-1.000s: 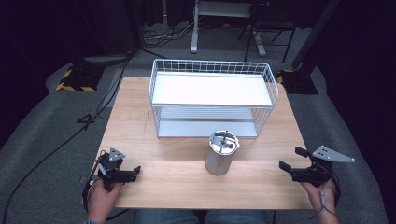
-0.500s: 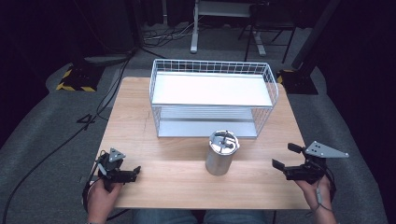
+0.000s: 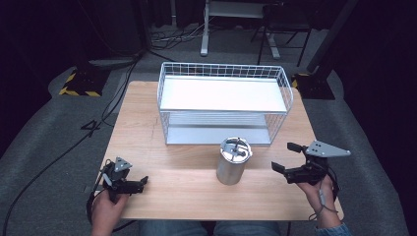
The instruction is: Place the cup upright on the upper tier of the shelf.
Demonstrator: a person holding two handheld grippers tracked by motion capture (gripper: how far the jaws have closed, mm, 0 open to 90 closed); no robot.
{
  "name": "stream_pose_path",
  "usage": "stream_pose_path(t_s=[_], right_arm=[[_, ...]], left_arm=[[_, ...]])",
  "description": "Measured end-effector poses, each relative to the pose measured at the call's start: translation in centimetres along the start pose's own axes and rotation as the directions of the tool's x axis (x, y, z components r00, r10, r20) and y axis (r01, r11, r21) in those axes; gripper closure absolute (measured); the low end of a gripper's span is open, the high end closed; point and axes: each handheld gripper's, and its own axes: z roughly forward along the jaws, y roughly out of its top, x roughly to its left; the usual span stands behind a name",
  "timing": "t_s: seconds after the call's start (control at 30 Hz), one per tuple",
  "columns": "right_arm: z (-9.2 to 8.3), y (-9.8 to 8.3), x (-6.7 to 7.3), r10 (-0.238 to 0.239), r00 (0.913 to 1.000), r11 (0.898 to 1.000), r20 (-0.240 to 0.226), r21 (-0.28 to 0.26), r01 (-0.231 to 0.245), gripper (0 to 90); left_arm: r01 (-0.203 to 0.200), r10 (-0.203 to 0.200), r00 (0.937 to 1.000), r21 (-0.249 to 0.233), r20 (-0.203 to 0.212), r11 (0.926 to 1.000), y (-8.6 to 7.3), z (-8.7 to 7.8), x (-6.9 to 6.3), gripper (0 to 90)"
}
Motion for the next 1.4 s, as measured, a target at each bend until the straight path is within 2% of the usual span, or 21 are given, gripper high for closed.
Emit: stream_pose_path(t_s=[0.2,0.63,1.1,1.33,1.4], right_arm=[[0.7,0.9,0.7,-0.019,0.9996,1.000,-0.022,-0.005,0.019,2.5],[4.2,2.0,3.1,-0.057,0.9902,0.998,-0.128,-0.002,0.057,0.0],[7.3,1.8,4.7,-0.060,0.9821,0.998,-0.178,0.017,0.064,0.0],[8.6,1.7,4.9,-0.067,0.9810,0.997,-0.182,0.030,0.073,0.0],[9.0,1.5,4.9,-0.055,0.9788,0.997,-0.197,0.034,0.063,0.0]], left_arm=[[0.000,0.000,1.0000,0.002,0.000,1.0000,0.0,0.0,0.0,2.5],[0.001,-0.001,1.0000,0.002,0.001,1.0000,0.0,0.0,0.0,2.4],[-0.002,0.002,1.0000,0.001,0.000,1.0000,0.0,0.0,0.0,2.2],[-0.001,0.001,1.0000,0.001,0.000,1.0000,0.0,0.0,0.0,2.2],[-0.002,0.002,1.0000,0.003,0.002,1.0000,0.0,0.0,0.0,2.2]])
